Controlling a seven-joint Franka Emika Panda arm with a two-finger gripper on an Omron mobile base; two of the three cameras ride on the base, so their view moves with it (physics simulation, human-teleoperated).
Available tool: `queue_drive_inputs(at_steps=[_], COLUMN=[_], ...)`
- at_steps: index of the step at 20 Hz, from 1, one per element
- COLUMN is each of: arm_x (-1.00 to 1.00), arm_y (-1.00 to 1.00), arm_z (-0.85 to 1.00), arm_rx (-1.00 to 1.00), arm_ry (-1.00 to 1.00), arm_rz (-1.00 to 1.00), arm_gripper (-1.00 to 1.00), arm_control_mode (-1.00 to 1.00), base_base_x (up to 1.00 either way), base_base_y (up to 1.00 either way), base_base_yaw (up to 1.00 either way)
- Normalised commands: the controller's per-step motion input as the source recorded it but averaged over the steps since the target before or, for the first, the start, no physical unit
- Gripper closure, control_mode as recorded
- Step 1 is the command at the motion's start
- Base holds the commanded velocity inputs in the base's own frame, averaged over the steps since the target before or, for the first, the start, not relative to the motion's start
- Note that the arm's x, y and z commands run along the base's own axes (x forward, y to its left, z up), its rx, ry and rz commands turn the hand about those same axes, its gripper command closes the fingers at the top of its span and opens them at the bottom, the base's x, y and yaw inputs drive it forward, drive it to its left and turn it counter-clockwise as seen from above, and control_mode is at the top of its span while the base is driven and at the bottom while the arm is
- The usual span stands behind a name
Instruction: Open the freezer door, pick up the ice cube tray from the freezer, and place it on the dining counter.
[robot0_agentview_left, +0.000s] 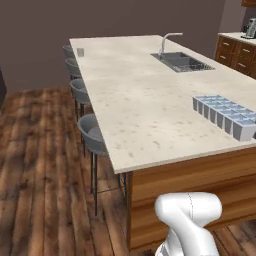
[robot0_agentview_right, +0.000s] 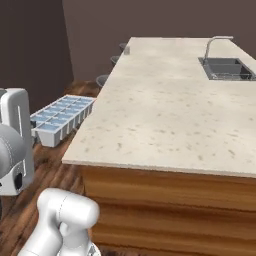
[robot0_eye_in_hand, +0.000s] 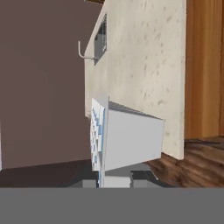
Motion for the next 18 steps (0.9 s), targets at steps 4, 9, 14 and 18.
queue_drive_inputs(at_steps=[4, 9, 14, 18], arm_x=[0.0, 0.0, 0.0, 0.0], arm_y=[0.0, 0.0, 0.0, 0.0], arm_z=[0.0, 0.0, 0.0, 0.0], arm_rx=[0.0, 0.0, 0.0, 0.0], arm_ry=[0.0, 0.0, 0.0, 0.0], arm_rz=[0.0, 0.0, 0.0, 0.0], arm_gripper=[1.0, 1.0, 1.0, 1.0], arm_control_mode=[1.0, 1.0, 1.0, 1.0], base_base_x=[0.69, 0.59, 0.46, 0.49], base_base_y=[0.24, -0.02, -0.22, -0.2], base_base_yaw=[-0.28, -0.01, 0.02, 0.13])
